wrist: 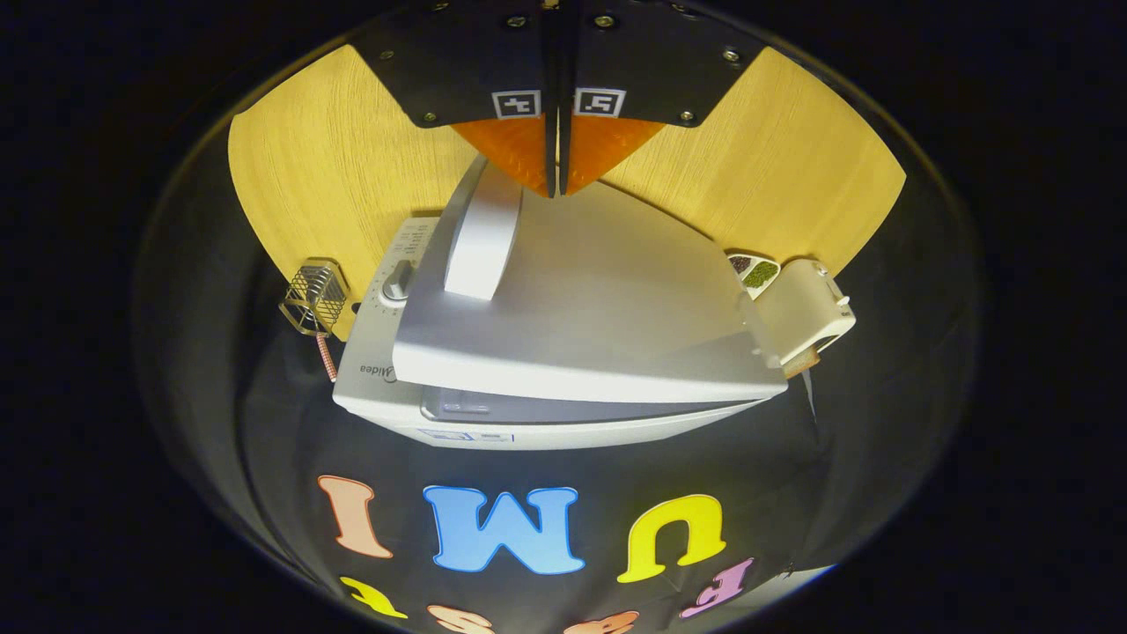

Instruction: Open the microwave, put the food inside, and close the microwave door.

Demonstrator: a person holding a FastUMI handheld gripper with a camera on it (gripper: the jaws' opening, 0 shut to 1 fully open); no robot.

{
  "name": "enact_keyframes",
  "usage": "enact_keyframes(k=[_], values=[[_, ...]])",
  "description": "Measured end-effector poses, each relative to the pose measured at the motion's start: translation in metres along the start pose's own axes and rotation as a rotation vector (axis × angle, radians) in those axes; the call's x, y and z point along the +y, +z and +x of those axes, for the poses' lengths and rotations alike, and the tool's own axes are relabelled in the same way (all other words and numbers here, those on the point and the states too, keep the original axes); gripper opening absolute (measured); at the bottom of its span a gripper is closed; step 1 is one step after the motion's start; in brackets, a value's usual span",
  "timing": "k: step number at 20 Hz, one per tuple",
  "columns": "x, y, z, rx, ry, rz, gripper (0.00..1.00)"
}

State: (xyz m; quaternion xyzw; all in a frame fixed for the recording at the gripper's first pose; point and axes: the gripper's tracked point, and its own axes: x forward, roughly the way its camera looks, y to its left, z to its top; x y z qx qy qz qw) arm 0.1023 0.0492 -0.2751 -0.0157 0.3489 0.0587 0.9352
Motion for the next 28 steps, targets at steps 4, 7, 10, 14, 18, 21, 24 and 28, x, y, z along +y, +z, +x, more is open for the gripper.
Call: enact_keyframes(k=[4, 7, 10, 14, 18, 21, 24, 28], values=[[-0.019, 0.011, 0.017, -0.012, -0.055, 0.025, 0.0], [-0.025, 0.016, 0.028, -0.018, -0.066, 0.056, 0.0], [-0.028, 0.022, 0.037, -0.029, -0.073, 0.072, 0.0], [-0.032, 0.03, 0.053, -0.043, -0.081, 0.08, 0.0], [-0.031, 0.039, 0.064, -0.062, -0.075, 0.097, 0.0], [-0.027, 0.048, 0.073, -0.079, -0.075, 0.093, 0.0], [-0.028, 0.049, 0.075, -0.086, -0.098, 0.066, 0.0], [-0.03, 0.05, 0.077, -0.091, -0.104, 0.069, 0.0]])
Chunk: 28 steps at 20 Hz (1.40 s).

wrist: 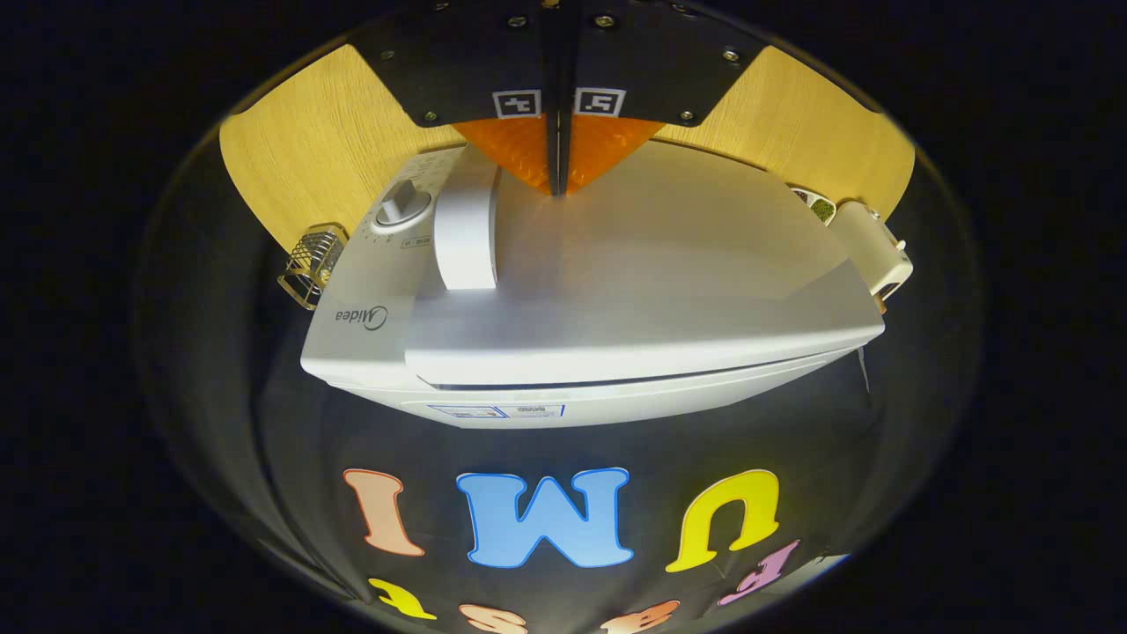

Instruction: Open the microwave, put the food inside, and close the microwave door.

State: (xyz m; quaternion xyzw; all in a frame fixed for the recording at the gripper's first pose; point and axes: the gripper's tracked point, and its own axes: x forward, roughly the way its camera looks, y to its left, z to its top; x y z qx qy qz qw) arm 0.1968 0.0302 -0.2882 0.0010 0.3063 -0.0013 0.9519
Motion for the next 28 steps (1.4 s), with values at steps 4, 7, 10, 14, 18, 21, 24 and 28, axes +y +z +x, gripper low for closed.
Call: enact_keyframes(k=[4, 7, 10, 14, 18, 21, 24, 28], values=[[-0.002, -0.004, 0.009, 0.037, -0.007, 0.017, 0.0], [0.0, -0.01, 0.012, 0.045, -0.028, 0.015, 0.0], [0.005, 0.008, 0.001, -0.015, -0.031, 0.03, 0.0], [0.009, 0.02, -0.029, -0.065, -0.029, 0.03, 0.0], [0.018, 0.037, -0.079, -0.149, -0.032, 0.021, 0.23], [0.02, 0.05, -0.122, -0.223, -0.039, 0.015, 0.44], [0.028, 0.057, -0.161, -0.27, -0.001, 0.033, 0.82], [0.035, 0.06, -0.213, -0.328, 0.02, 0.02, 0.98]])
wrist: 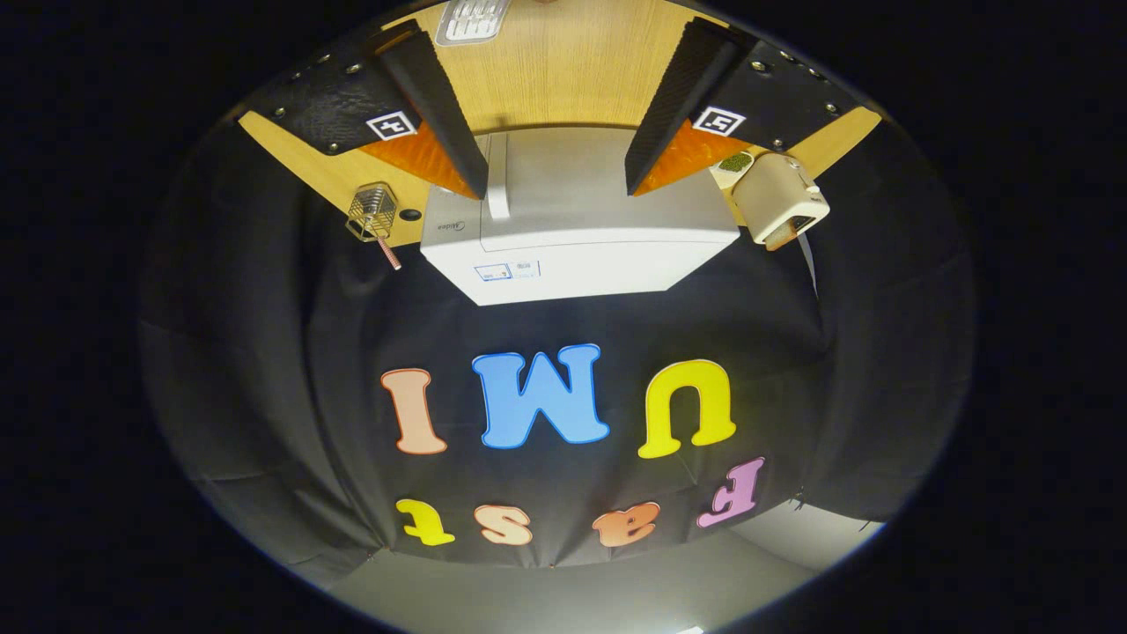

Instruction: Open the microwave, put the food inside, and close the microwave door.

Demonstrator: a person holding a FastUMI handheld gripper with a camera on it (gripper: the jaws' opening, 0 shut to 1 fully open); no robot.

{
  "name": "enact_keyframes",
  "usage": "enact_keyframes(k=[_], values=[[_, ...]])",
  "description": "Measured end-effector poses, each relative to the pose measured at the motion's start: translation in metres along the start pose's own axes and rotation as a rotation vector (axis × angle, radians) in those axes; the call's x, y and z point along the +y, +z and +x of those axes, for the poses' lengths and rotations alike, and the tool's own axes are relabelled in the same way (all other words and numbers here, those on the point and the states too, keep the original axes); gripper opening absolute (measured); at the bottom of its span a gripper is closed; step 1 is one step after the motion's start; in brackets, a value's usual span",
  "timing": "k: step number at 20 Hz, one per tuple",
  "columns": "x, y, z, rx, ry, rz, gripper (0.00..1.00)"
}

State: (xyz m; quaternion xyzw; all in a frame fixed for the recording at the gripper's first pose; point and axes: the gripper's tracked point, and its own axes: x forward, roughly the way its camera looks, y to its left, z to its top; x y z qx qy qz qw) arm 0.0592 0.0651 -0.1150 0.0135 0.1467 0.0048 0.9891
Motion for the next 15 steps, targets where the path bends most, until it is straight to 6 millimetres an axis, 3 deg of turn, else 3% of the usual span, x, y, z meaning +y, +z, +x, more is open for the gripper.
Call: enact_keyframes(k=[4, 8, 15], values=[[-0.006, 0.014, -0.048, -0.037, 0.022, -0.033, 0.98], [-0.015, 0.021, -0.082, -0.086, 0.031, -0.06, 0.98], [-0.042, 0.03, -0.093, -0.112, 0.022, -0.02, 0.98]])
